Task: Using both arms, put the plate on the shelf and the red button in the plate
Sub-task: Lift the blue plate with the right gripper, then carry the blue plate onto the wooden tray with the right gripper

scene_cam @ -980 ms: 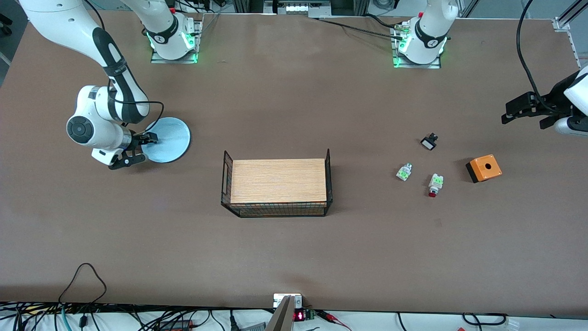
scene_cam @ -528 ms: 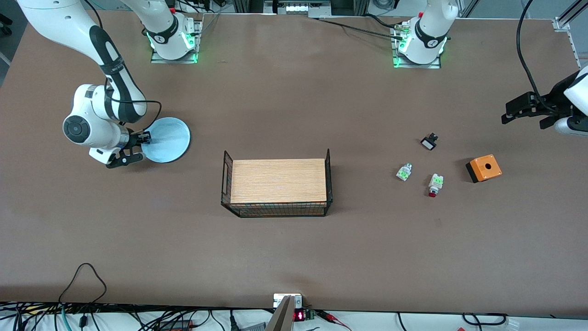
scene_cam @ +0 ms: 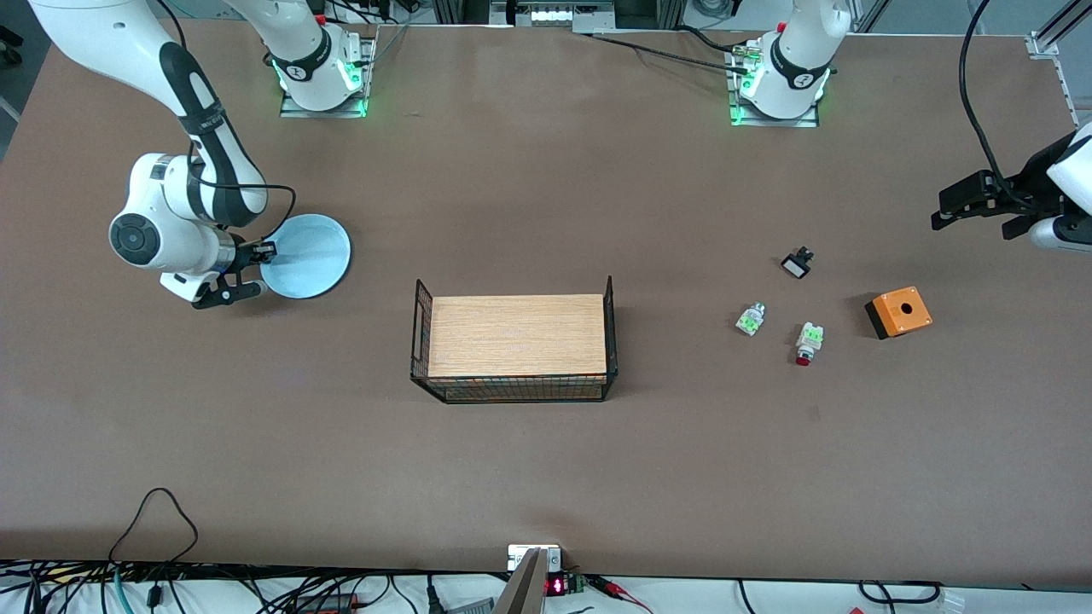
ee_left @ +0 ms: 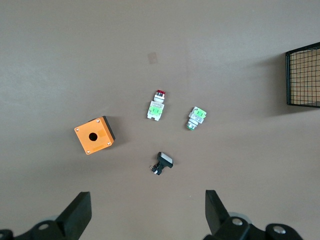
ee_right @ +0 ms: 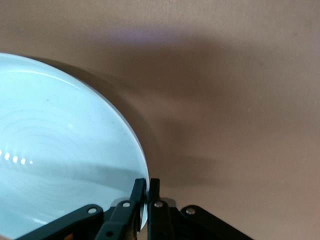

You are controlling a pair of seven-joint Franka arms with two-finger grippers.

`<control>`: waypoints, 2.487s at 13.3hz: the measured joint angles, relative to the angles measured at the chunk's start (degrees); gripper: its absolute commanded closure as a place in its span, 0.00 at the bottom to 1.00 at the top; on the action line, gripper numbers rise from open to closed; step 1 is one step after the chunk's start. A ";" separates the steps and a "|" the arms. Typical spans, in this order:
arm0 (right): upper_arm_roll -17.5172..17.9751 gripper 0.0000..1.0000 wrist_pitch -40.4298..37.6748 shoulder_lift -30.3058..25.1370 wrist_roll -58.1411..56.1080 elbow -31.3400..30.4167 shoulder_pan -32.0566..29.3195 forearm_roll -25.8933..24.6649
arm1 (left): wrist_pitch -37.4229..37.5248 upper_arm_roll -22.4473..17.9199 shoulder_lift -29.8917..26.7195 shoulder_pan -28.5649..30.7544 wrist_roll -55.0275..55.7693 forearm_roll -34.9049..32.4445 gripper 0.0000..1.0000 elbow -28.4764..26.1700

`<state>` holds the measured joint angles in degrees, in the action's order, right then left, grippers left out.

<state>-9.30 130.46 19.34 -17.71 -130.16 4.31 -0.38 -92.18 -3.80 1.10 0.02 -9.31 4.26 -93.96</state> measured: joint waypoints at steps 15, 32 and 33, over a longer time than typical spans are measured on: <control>1.11 1.00 -39.02 -11.69 38.30 29.49 9.62 13.94 | 0.00 0.00 0.00 0.00 0.00 0.00 0.00 0.02; 1.76 1.00 -21.20 -3.87 80.58 33.78 30.56 24.08 | 0.00 -0.02 0.01 0.02 0.00 0.00 0.00 0.07; 1.76 1.00 -20.83 -3.12 80.96 33.79 31.22 24.08 | 0.00 -0.01 0.01 0.01 0.00 0.00 0.00 0.07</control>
<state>-7.54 109.63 16.21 63.25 -96.38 35.53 23.70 -92.18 -3.81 1.11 0.03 -9.31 4.26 -93.90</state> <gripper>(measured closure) 0.969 0.000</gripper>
